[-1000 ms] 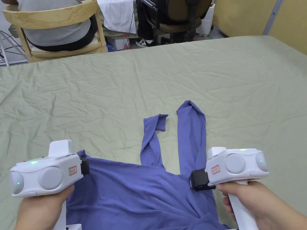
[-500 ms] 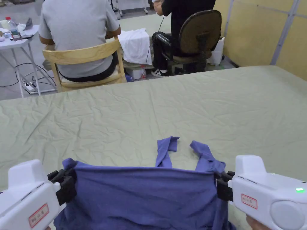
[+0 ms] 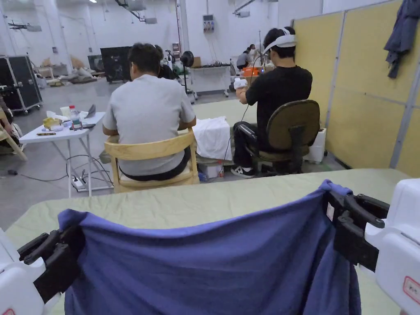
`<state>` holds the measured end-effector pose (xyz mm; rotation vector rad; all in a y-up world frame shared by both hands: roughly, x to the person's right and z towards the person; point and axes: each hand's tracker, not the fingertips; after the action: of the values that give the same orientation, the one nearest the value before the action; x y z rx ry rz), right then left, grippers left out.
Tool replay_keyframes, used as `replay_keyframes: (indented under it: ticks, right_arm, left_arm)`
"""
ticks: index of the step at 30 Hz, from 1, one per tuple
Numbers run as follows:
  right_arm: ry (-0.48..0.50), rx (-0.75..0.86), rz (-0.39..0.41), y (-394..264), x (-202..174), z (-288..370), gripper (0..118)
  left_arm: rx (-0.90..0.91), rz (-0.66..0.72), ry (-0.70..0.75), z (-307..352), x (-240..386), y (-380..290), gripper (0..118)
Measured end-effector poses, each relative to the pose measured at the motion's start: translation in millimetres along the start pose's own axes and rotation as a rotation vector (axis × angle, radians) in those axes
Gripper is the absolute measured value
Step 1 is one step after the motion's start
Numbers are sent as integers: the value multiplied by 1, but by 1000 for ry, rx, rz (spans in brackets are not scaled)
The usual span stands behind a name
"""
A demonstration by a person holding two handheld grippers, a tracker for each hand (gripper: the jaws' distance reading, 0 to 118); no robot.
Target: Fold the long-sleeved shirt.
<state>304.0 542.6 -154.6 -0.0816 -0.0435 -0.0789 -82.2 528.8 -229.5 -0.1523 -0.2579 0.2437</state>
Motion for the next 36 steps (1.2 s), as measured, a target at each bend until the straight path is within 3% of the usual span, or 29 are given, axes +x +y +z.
replay_keyframes:
  ticks: [11,13,16,19,22,25,30,32,36]
  right_arm:
    - [13,39,153,199,0,-101,7]
    - [-5,19,176,231,1,-128,7]
    - [-43,8,259,270,-3,-169,7]
    - [-59,-25,229,300,-3,-211,7]
    - [-98,-68,227,315,-2,-256,7]
    - [-109,-111,182,315,1,-293,7]
    - [-112,-166,169,275,3,-356,7]
    - [-118,-212,163,237,4,-384,7]
    - [-111,-403,224,131,10,-441,7]
  left_arm:
    - [129,-65,-79,-77,7,184,0]
    - [166,-25,-174,-99,2,214,0]
    - [163,-24,-159,-132,2,255,0]
    - [171,-87,-142,-168,10,283,0]
    - [84,-67,-119,-213,10,300,0]
    - [-11,-30,-83,-259,7,301,0]
    - [-76,-103,12,-322,0,268,0]
    - [-91,-97,23,-347,-9,243,0]
    - [-211,-66,81,-400,-35,166,0]
